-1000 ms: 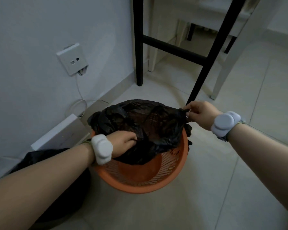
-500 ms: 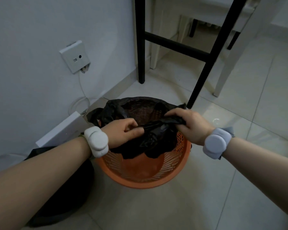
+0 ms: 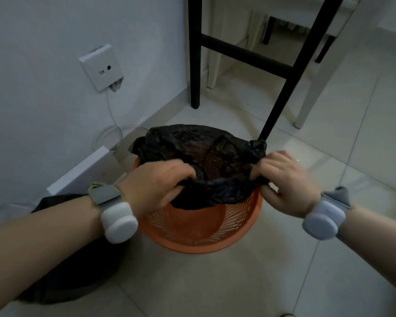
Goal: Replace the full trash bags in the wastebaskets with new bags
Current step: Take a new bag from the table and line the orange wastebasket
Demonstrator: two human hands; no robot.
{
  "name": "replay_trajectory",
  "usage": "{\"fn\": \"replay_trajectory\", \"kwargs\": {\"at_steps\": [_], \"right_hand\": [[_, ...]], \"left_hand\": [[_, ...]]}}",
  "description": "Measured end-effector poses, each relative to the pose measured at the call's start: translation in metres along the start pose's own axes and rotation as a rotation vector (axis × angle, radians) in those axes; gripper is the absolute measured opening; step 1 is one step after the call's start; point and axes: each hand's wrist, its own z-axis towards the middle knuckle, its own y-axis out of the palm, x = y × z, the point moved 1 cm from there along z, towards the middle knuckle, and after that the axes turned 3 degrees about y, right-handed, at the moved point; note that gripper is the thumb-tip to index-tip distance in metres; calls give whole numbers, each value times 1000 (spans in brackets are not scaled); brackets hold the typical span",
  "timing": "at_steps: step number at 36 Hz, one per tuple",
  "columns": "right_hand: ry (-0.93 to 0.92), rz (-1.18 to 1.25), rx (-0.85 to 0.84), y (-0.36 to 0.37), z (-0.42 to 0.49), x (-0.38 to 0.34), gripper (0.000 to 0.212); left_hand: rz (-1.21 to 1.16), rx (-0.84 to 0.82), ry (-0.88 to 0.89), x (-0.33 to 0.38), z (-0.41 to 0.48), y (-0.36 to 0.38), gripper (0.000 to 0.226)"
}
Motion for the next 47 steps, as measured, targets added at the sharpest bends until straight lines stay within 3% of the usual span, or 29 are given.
{"fn": "replay_trajectory", "kwargs": {"at_steps": [4, 14, 20, 30, 36, 40, 47], "right_hand": [[-64, 21, -45, 13, -28, -3, 15], [-39, -12, 43, 32, -60, 1, 9], [-96, -82, 79, 39, -61, 7, 11], [-79, -200, 14, 65, -52, -6, 34], [-156, -75, 32, 45, -35, -29, 21], [-214, -61, -70, 46, -1, -57, 34], [-100, 57, -131, 60, 13, -68, 36]], "left_hand": [[104, -110, 119, 10, -31, 9, 12], [-23, -228, 187, 13, -63, 35, 45], [80, -154, 195, -1, -65, 42, 39], [85, -5, 132, -8, -58, 48, 32], [107, 25, 136, -16, -62, 46, 27], [138, 42, 157, -18, -61, 45, 30], [188, 108, 167, -27, -72, 42, 28]]}}
